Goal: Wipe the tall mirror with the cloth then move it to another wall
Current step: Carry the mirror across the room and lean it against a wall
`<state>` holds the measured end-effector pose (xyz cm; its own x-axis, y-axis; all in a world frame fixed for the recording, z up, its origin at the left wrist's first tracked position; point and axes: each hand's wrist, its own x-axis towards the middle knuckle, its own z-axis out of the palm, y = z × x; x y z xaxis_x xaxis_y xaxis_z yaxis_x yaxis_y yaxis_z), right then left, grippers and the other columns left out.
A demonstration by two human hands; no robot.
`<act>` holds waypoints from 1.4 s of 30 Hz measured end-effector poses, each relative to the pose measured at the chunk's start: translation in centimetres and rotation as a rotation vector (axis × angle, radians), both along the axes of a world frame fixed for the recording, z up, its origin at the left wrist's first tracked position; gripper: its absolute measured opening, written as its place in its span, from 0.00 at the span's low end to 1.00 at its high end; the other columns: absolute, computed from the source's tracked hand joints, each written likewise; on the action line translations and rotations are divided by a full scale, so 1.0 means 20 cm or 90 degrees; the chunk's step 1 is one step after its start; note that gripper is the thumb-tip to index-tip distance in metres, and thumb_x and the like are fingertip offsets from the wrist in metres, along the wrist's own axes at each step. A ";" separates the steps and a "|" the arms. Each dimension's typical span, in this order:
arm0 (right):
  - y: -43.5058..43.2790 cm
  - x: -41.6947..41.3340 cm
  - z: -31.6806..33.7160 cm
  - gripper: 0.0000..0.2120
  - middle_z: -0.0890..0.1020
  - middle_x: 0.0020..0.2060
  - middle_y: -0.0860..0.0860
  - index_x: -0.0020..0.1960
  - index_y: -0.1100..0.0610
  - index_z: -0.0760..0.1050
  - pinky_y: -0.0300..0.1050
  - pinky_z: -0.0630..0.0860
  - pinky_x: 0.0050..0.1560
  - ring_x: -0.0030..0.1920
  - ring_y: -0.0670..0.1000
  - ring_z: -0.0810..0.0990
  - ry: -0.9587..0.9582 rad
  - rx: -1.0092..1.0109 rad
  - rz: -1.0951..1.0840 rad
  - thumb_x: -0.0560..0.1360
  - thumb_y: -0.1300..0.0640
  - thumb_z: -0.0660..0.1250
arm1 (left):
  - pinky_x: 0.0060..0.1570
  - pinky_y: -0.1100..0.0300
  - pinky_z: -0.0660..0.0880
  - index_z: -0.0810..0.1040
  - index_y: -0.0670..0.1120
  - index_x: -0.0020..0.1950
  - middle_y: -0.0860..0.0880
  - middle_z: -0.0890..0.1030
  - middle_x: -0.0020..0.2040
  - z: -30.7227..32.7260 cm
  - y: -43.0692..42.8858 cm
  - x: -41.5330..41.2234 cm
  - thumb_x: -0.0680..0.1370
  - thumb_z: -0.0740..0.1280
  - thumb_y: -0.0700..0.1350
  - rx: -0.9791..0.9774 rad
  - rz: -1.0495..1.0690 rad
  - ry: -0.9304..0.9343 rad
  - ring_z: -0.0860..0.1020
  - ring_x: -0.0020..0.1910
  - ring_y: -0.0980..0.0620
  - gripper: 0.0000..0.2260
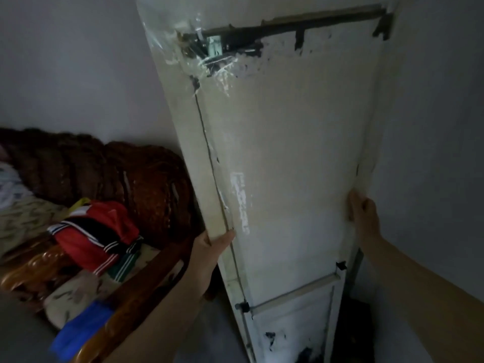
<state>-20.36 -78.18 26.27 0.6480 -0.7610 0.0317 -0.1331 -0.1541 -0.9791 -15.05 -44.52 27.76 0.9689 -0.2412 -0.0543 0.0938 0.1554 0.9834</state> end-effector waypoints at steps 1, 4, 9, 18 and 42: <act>0.00 0.01 0.00 0.30 0.69 0.31 0.51 0.35 0.49 0.62 0.54 0.70 0.44 0.35 0.55 0.71 0.001 -0.012 -0.004 0.63 0.21 0.54 | 0.57 0.47 0.77 0.81 0.43 0.56 0.43 0.84 0.54 -0.02 -0.02 -0.01 0.72 0.72 0.40 -0.005 0.028 0.004 0.82 0.54 0.43 0.14; -0.01 0.00 0.01 0.31 0.69 0.31 0.51 0.36 0.50 0.64 0.53 0.70 0.43 0.35 0.54 0.71 -0.013 -0.007 0.019 0.62 0.21 0.56 | 0.55 0.49 0.78 0.83 0.48 0.50 0.47 0.85 0.50 -0.06 -0.05 0.00 0.70 0.74 0.41 0.012 0.088 0.005 0.83 0.51 0.47 0.10; -0.03 0.00 0.03 0.38 0.74 0.39 0.52 0.50 0.56 0.67 0.59 0.74 0.57 0.44 0.55 0.74 -0.016 0.019 0.052 0.61 0.23 0.57 | 0.46 0.56 0.78 0.84 0.52 0.42 0.52 0.86 0.44 -0.09 -0.08 0.02 0.67 0.77 0.43 0.017 0.135 0.005 0.84 0.43 0.54 0.07; 0.00 -0.06 0.10 0.57 0.76 0.61 0.61 0.66 0.58 0.69 0.39 0.78 0.44 0.62 0.62 0.75 0.096 -0.017 0.190 0.52 0.17 0.55 | 0.50 0.56 0.79 0.81 0.45 0.55 0.48 0.84 0.51 -0.08 0.08 -0.03 0.72 0.73 0.43 0.005 0.167 -0.046 0.83 0.49 0.50 0.12; 1.10 0.00 0.06 0.09 0.78 0.33 0.51 0.37 0.54 0.76 0.40 0.72 0.33 0.31 0.47 0.75 -0.115 -0.102 0.265 0.69 0.52 0.74 | 0.46 0.66 0.74 0.75 0.46 0.61 0.52 0.80 0.53 -0.34 1.09 -0.24 0.70 0.74 0.43 0.050 0.365 0.033 0.78 0.51 0.52 0.20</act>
